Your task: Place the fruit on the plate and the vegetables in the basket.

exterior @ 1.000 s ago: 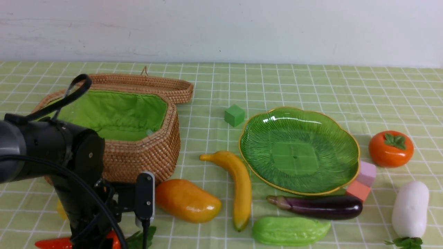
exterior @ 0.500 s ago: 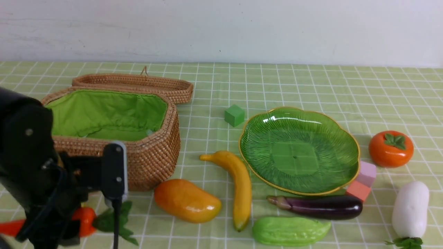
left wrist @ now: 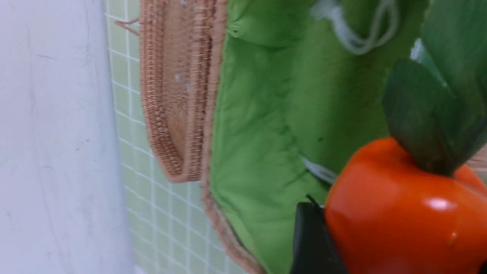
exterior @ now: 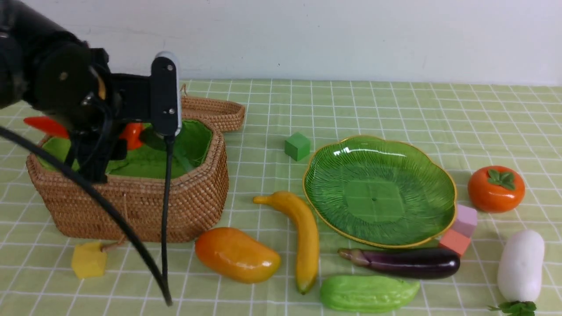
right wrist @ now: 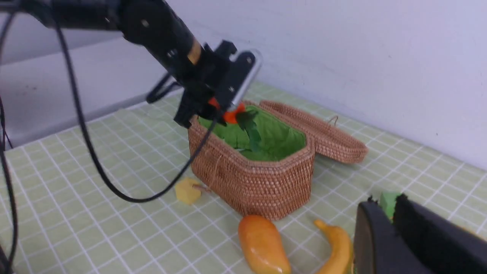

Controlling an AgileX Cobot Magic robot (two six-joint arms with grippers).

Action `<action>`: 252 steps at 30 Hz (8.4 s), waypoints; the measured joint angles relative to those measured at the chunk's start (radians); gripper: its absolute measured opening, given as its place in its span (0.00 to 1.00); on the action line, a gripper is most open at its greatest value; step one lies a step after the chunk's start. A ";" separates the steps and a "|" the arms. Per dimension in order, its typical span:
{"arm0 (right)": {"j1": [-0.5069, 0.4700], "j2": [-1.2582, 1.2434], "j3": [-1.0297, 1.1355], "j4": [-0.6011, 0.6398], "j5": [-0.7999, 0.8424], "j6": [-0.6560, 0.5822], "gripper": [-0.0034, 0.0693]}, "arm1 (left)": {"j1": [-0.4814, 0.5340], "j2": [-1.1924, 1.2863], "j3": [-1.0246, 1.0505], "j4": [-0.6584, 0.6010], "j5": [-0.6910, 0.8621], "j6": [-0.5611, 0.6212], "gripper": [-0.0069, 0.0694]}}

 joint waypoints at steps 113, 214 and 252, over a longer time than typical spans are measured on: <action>0.000 0.000 0.000 -0.153 0.377 0.289 0.09 | -0.464 0.747 -0.699 -0.222 -0.377 -0.628 0.96; 0.000 0.000 0.000 -0.333 0.327 0.289 0.18 | -0.413 0.714 -0.834 -0.738 0.206 0.046 0.90; 0.000 0.502 -0.161 -0.113 0.581 -0.054 0.19 | -0.412 -0.675 0.172 -0.452 0.312 -0.936 0.07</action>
